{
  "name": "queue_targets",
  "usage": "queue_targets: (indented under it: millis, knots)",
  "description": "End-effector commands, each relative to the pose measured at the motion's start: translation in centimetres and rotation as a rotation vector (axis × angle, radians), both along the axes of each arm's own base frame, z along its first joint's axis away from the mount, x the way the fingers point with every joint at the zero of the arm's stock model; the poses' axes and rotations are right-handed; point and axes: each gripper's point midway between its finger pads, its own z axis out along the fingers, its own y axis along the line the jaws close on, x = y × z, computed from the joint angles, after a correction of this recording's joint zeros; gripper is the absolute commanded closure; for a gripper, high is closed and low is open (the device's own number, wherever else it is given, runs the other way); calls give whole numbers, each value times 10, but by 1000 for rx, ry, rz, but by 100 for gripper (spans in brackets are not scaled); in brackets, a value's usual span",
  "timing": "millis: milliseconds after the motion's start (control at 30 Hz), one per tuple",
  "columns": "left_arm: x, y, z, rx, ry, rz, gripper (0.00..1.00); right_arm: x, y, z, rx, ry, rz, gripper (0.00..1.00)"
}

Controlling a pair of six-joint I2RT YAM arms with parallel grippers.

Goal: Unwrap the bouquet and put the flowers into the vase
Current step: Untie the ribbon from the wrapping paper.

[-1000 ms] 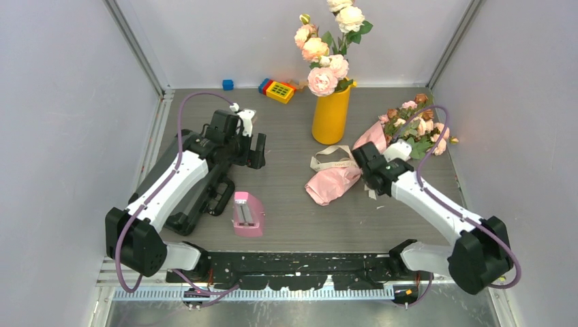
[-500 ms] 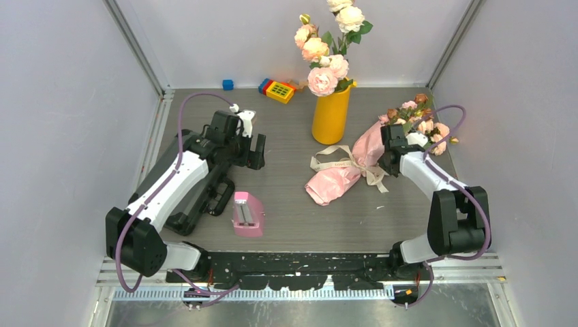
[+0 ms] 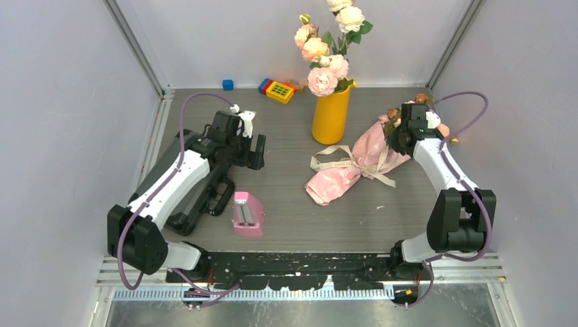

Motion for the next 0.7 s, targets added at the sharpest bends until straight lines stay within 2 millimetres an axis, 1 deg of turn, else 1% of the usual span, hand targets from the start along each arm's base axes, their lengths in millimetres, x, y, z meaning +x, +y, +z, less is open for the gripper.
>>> queue_targets:
  millis: [0,100,167,300,333,367,400,433,467,500,533,567,600,633,667]
  knots:
    - [0,1,0,11,-3,-7,12,19,1,3,21,-14,20,100]
    - [0,1,-1,13,2,-8,12,32,-3,0,32,-23,-6,100]
    - [0,1,-1,14,3,-7,12,40,-7,-6,28,-32,-32,99]
    - [0,1,-2,14,5,-8,12,46,-17,-17,-16,-17,-57,94]
    - [0,1,-3,14,8,-9,12,43,-19,-21,-27,9,-48,89]
    - [-1,0,-3,14,11,-10,12,45,-21,-22,-28,21,-44,84]
    - [0,0,-3,13,11,-11,12,41,-24,-25,-34,52,-32,75]
    - [0,0,-3,12,11,-11,12,42,-24,-23,-31,56,-21,71]
    - [-1,0,-2,10,10,-13,12,38,-26,-24,-38,78,-12,64]
    - [-1,-1,-3,8,11,-13,11,37,-27,-19,-44,71,-5,61]
    - [-1,-1,-2,5,10,-14,11,33,-28,-17,-53,78,6,53]
    - [-1,-2,-1,1,9,-16,11,30,-29,-10,-66,69,16,49]
    - [-1,-2,-1,-3,8,-17,11,25,-30,-8,-73,78,18,42]
    - [-1,-3,-1,-7,10,-18,11,20,-32,0,-87,67,22,39]
    - [-2,-4,-1,-12,10,-20,11,15,-32,1,-93,77,23,34]
